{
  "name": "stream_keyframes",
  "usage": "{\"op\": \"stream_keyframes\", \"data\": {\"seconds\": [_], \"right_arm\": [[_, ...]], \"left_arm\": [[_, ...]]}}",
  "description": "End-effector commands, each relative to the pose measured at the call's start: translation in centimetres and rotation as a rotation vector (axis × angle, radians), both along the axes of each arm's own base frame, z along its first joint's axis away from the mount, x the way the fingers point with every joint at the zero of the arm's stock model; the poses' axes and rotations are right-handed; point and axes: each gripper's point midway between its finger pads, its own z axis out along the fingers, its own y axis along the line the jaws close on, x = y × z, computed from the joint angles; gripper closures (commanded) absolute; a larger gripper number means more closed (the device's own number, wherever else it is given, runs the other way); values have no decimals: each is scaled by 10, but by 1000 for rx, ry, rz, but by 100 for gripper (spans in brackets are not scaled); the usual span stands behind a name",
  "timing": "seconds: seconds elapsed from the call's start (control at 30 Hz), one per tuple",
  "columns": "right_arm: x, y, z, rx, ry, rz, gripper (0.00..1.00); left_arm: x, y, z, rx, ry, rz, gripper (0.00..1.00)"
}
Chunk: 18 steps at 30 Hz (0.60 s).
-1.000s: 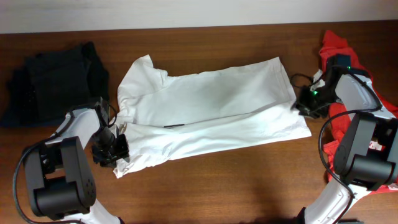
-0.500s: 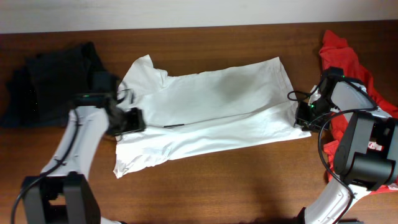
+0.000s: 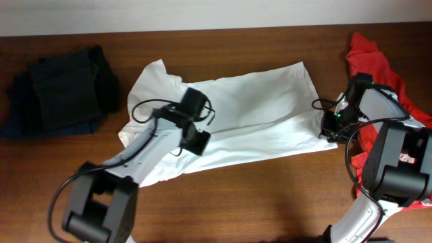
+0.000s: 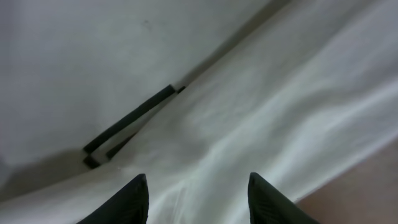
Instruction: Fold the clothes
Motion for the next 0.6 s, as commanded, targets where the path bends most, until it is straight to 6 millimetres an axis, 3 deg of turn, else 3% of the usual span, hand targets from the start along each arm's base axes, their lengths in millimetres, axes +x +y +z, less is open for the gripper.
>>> {"op": "stream_keyframes", "data": {"seconds": [0.0,0.23,0.3,0.57], "right_arm": [[-2,1,0,-11,9,7,66],[-2,1,0,-11,9,8,66],[-2,0,0,-11,9,7,66],[-2,-1,-1,-20,10,8,66]], "left_arm": [[3,4,-16,109,-13,-35,49],[18,15,-18,194,-83,-17,55],[20,12,-18,183,-90,-17,67],[1,4,-29,135,-6,-45,66]]}}
